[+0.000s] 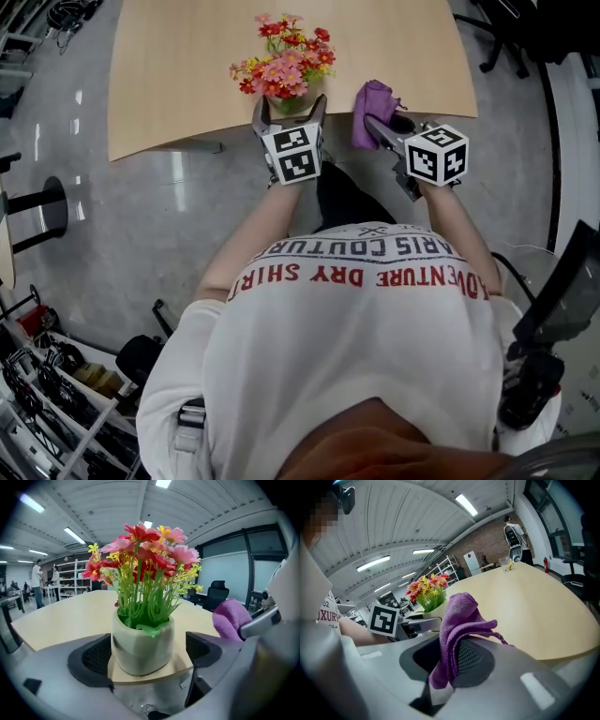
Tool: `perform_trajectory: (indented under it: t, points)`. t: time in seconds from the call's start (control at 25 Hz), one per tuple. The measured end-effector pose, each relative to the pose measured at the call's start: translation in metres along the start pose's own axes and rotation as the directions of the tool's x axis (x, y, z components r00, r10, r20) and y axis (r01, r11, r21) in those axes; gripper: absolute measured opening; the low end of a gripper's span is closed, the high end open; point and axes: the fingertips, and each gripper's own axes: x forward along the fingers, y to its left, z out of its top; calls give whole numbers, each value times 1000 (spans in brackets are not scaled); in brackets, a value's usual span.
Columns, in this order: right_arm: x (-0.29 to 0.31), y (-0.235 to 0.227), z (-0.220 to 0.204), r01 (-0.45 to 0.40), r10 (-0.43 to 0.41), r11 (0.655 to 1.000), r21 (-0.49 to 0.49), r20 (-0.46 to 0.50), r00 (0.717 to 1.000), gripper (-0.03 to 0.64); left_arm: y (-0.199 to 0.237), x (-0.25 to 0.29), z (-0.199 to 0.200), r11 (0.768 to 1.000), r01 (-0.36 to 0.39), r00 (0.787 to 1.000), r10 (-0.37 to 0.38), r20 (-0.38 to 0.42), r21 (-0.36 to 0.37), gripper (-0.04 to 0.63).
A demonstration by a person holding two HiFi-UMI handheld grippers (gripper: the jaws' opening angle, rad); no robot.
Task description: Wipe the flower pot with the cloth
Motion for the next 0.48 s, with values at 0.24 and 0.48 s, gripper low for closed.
perform_trajectory:
  t: [0.24,0.48]
  points:
    - [-15,1,-4,9,-9,1000,7,11,1000,44,8,5,7,997,-75,997,75,4,-28,482]
    - [-1,-35,8,-24,24,1000,17,19,1000,44,-1,44,11,998,-60,998,60,-19,-4,454]
